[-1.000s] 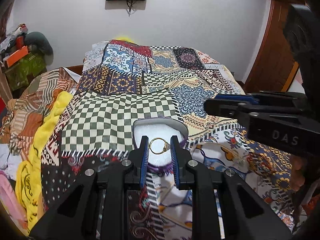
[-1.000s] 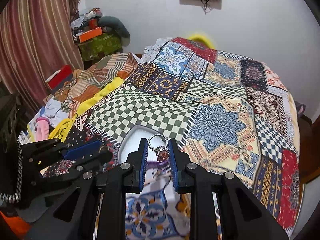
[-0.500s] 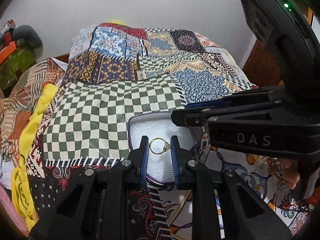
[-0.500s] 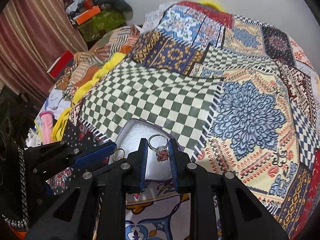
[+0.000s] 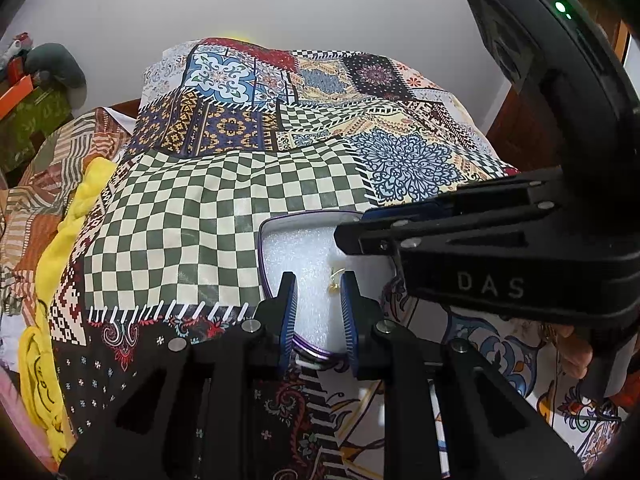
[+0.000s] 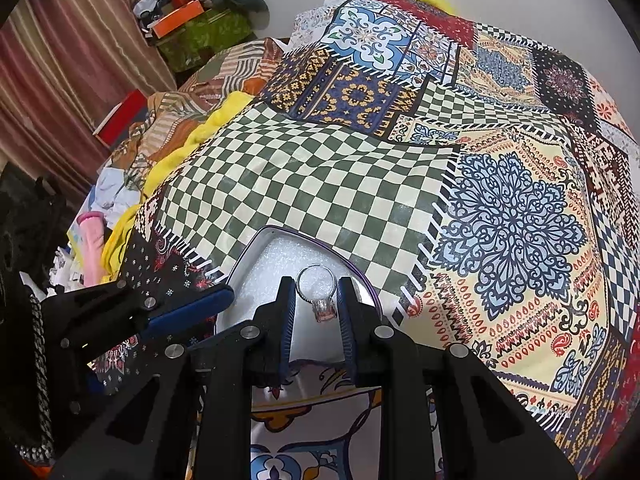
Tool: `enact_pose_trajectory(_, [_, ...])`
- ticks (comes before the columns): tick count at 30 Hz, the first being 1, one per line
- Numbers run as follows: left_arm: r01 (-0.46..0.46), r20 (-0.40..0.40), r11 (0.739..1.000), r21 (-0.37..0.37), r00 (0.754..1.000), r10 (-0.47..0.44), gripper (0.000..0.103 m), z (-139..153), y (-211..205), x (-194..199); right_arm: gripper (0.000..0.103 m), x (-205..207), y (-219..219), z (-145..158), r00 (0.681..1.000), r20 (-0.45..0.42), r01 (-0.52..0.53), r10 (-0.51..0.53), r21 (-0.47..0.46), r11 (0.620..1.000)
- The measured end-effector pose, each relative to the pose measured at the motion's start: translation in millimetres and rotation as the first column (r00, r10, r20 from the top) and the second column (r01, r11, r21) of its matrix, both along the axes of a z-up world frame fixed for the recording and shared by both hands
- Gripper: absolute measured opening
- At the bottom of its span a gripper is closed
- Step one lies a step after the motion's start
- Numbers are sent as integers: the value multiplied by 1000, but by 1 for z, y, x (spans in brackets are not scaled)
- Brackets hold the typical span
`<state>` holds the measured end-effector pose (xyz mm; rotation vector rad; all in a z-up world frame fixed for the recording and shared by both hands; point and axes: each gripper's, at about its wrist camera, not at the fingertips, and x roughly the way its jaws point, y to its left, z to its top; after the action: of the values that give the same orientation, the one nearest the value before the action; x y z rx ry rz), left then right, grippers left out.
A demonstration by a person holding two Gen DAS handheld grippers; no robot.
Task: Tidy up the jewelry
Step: 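Carry both rings into the purple heart tin and open both tools, then move both tools back toward the braided bracelets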
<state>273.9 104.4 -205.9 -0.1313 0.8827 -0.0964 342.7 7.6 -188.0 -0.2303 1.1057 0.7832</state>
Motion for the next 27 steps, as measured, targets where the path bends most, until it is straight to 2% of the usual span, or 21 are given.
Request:
enact_pose_trajectory(1, [-2,-2,1000,3,1000,2,25,0,-1,-2,21,0,0,0,1000,0,-3,3,-3,1000])
enact_pose_trajectory(3, [-8,-6,1000,6,1000,8,35,2,-1,-4,34,-1,0,0,1000,-2,-1,1,-8,1000])
enact_pose_trajectory(4, [-10,-3,1000,10,1000,10,35,4,-1,-6,36,-1,-1,1,1000,0,2,-2,-6,1000])
enact_pose_trajectory(19, [-36,59,998,51,998,33,36,43,-2,-40,37,-35,-33,46,993,109,48,-51,34,998])
enact_pose_trajectory(27, [-36,98,998,50,995,31,37,68,-12,-64,37,-59,-76,78,977,179,105,-119,85,991])
